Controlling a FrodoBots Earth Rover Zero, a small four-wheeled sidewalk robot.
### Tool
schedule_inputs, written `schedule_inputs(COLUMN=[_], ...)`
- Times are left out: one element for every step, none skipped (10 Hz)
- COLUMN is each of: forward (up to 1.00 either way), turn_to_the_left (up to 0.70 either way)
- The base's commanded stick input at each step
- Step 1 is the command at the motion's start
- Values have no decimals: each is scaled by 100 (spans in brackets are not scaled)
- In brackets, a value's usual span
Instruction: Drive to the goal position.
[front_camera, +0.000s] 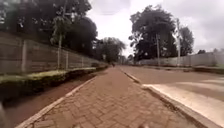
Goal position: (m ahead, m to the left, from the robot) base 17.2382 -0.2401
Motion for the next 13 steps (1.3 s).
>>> schedule_inputs(forward=[70, 70, 70, 70, 70, 70, 70, 70, 70, 70, 70, 70, 70], turn_to_the_left=[0, 0, 0, 0, 0, 0, 0, 0, 0, 0, 0, 0, 0])
